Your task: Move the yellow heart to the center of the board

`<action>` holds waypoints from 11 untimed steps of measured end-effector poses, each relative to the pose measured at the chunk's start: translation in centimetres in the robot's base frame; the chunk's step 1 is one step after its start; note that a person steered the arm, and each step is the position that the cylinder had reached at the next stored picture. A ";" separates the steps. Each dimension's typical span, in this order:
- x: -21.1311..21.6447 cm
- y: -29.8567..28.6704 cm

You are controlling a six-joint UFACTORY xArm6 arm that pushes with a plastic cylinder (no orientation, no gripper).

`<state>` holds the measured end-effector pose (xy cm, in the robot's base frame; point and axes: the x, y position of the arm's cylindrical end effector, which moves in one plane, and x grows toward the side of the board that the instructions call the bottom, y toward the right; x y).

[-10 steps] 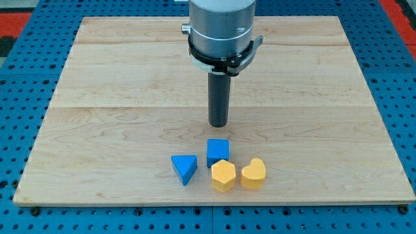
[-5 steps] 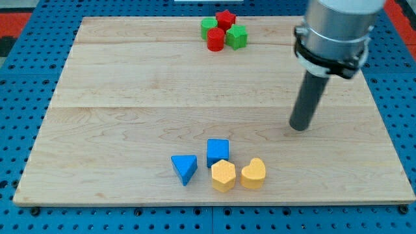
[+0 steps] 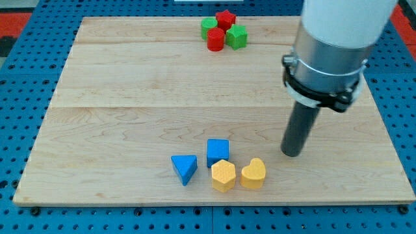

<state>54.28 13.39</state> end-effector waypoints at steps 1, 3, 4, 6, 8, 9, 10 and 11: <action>5.3 -0.6; 6.9 -5.3; 6.6 -5.3; 6.2 -5.3; 5.7 -5.3; 5.3 -5.3; 4.7 -5.3; 3.8 -5.3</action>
<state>58.04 8.08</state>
